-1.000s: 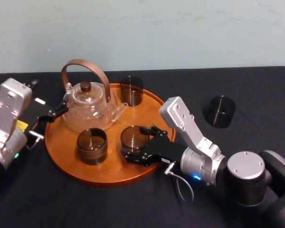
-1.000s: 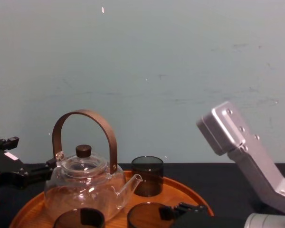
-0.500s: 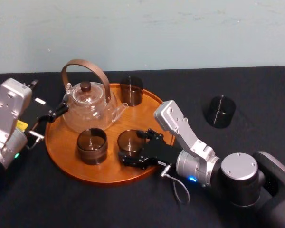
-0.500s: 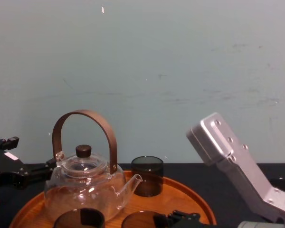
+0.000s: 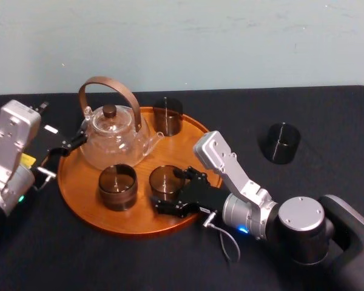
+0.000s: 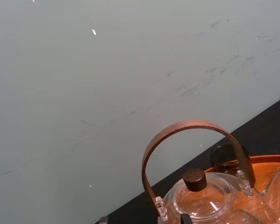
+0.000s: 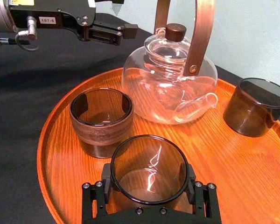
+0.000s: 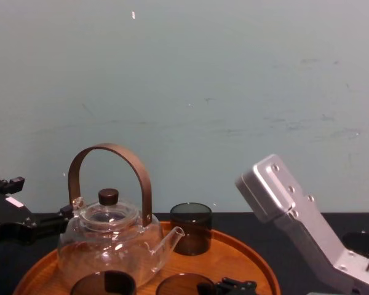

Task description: Pick up the glass from the table and place it on the tray.

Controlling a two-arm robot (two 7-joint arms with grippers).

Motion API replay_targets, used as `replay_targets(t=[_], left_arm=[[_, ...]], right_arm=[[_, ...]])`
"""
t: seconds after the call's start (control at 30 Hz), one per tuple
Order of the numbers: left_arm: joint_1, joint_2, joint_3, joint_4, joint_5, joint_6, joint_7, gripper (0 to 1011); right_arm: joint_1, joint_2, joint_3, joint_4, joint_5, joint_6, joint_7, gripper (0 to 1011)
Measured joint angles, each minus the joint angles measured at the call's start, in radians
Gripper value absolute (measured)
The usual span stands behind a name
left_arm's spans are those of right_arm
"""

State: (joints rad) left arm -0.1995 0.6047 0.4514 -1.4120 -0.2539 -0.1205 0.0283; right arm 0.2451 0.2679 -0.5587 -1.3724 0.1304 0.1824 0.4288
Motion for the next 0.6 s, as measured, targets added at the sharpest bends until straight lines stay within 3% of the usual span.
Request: replay_targets(t=[0.37, 0.47, 0.6], left_arm=[[0.000, 0.000, 0.000, 0.000, 0.000, 0.000, 0.000, 1001], [0.000, 0.000, 0.000, 0.000, 0.000, 0.000, 0.000, 1001], [0.000, 0.000, 0.000, 0.000, 0.000, 0.000, 0.000, 1001]], right_arm=[[-0.002, 0.003, -0.003, 0.004, -0.002, 0.006, 0.000, 932], [-0.007, 0.005, 0.001, -0.008, -0.005, -0.018, 0.001, 999], [-0.029, 0.021, 0.014, -0.051, -0.005, -0.044, -0.009, 1002]])
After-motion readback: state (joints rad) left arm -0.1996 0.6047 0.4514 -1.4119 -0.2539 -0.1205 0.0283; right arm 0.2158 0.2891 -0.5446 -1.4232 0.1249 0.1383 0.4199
